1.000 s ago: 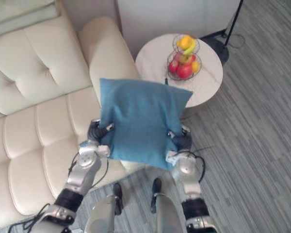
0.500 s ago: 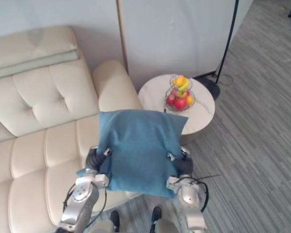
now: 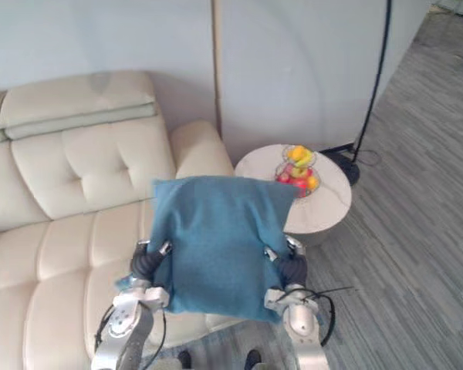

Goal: Pick up cushions and gather them together orderly.

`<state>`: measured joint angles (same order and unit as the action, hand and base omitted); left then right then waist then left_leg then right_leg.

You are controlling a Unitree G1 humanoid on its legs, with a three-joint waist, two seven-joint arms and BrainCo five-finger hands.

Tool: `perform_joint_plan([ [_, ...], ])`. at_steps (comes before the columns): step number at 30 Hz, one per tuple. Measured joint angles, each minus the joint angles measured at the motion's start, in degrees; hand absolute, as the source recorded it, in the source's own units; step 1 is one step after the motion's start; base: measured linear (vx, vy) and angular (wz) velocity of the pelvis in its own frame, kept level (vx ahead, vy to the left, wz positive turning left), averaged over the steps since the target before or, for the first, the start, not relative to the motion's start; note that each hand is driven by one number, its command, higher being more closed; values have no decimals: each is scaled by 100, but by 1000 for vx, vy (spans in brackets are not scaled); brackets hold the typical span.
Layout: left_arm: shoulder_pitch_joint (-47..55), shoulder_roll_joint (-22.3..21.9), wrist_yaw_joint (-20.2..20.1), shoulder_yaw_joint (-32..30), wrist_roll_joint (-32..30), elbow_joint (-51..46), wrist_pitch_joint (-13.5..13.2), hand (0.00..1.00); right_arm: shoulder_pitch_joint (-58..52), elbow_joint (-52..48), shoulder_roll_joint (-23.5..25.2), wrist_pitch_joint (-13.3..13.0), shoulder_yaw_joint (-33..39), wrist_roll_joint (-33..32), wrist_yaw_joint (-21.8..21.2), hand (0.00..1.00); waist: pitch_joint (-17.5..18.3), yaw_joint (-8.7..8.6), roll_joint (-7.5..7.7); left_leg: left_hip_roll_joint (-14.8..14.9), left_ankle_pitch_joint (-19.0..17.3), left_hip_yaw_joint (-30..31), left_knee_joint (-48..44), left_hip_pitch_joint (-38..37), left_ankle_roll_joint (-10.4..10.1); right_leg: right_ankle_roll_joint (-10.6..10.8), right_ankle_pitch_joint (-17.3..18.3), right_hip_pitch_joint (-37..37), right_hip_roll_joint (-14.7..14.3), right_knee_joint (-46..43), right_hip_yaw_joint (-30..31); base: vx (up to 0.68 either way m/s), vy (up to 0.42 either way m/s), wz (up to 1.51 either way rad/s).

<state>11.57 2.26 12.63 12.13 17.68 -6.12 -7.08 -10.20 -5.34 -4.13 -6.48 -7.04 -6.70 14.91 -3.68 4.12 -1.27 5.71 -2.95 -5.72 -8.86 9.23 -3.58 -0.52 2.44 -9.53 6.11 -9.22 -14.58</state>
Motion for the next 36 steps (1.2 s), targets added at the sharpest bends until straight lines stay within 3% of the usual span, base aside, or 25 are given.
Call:
perform_joint_plan([
  [1,-31,-60,5,5,49,10,-5,100,128,60,-74,-4,8,4,50,100,-2,-22,-1,130,-228,-469,-379,23,248,2,-5,-44,156,-102,-142,-130,74,60],
  [2,-32,-88,7,6,56,34,-15,100,192,137,-87,-19,8,5,71,100,-6,-43,7,235,-314,-630,-564,-15,261,15,-13,-35,223,-131,-187,-121,116,60],
  [5,-165,-110,10,138,132,470,-156,100,486,798,-175,-97,97,13,125,100,39,-148,-46,658,-411,-1210,-869,-445,95,253,-164,88,554,-91,-430,-104,207,56],
  [6,-231,-127,8,236,160,592,-158,100,545,995,-236,-103,200,55,123,100,121,-186,-190,678,-525,-1250,-486,-556,-191,411,-279,81,617,-6,-545,-141,377,66],
  [7,-344,-17,-8,352,165,784,-161,100,590,1330,-178,-91,305,65,123,100,197,-274,-162,395,-394,-1226,12,-659,-421,549,-512,129,803,224,-633,-140,453,68],
  [8,-354,49,-8,381,165,839,-161,100,577,1444,-138,-75,315,83,121,100,189,-277,-76,241,-318,-1199,224,-733,-404,550,-621,189,888,354,-676,-95,366,61],
  [10,-344,244,-8,410,162,1055,-136,100,523,1785,86,-2,401,119,91,100,121,-321,162,-176,-112,-983,501,-875,-216,642,-876,376,1222,451,-710,-68,294,51],
  [13,-333,270,-51,465,161,1281,-97,100,297,1826,175,102,486,181,32,100,68,-388,154,-332,-129,-701,480,-854,-48,393,-933,289,1366,-158,-339,-52,220,61],
  [14,-282,309,-53,466,160,1293,-96,100,260,1877,190,114,502,178,-6,100,35,-392,141,-304,-111,-570,473,-925,4,351,-488,128,1191,-513,303,27,78,52],
  [15,-270,366,-56,467,160,1320,-94,100,240,1902,220,116,497,178,-45,100,-2,-439,175,-287,-101,-482,451,-932,14,463,5,75,764,-839,1000,28,7,47],
  [17,-259,362,-60,465,158,1346,-96,100,284,1905,228,114,461,179,-83,100,-28,-410,359,-398,-122,-460,354,-925,9,390,374,133,404,-739,1159,-14,-61,15],
  [19,-264,356,-97,468,155,1381,-90,100,375,1904,174,102,462,178,-98,100,-103,-446,282,-383,-180,-438,252,-888,-9,454,397,259,373,-557,1195,-3,-22,-8],
  [21,-265,361,-165,470,149,1327,-90,100,323,1904,182,103,464,164,-99,100,-156,-496,299,-352,-215,-378,240,-815,-53,458,493,256,313,-603,1196,-38,-39,15],
  [23,-268,356,-165,530,142,1187,-24,100,161,1746,181,106,482,146,-91,100,-190,-575,337,-309,-281,-117,137,-704,-80,445,856,254,128,-756,1366,15,-117,57],
  [25,-266,278,-166,625,90,1085,19,100,-91,1377,169,104,577,59,-76,100,-175,-689,313,-273,-481,211,-241,-503,-166,258,1104,261,-39,-1014,1472,85,-169,87],
  [29,-248,191,-176,651,30,688,18,100,-405,583,178,104,643,-16,-60,100,-256,-613,123,272,-886,151,-2223,306,-207,164,1162,608,-268,-1041,980,156,-84,47],
  [31,-198,113,-180,615,26,491,17,100,-460,228,126,98,633,-27,-45,100,-214,-373,109,672,-949,-280,-3028,559,-70,99,1156,916,-341,-865,1003,150,-6,-18],
  [33,-190,45,-185,606,25,420,1,100,-431,132,91,45,641,-29,-22,100,-152,-361,47,811,-1046,-419,-2740,543,109,96,1154,931,-315,-837,1006,133,91,-8],
  [34,-196,-28,-211,585,10,394,1,100,-423,115,67,2,664,-41,-15,100,-119,-372,-6,909,-912,-483,-2017,408,255,98,1154,935,-265,-835,1019,132,147,2],
  [35,-201,-59,-227,584,-19,393,1,100,-421,121,68,2,678,-59,-8,100,-96,-373,-43,902,-776,-467,-1663,333,144,102,1153,936,-242,-836,1029,134,211,-4],
  [36,-194,-80,-237,581,-35,394,3,100,-420,166,92,11,677,-69,3,100,-52,-357,-6,731,-616,-488,-1322,96,-163,173,1113,940,-121,-789,1126,140,229,-3],
])
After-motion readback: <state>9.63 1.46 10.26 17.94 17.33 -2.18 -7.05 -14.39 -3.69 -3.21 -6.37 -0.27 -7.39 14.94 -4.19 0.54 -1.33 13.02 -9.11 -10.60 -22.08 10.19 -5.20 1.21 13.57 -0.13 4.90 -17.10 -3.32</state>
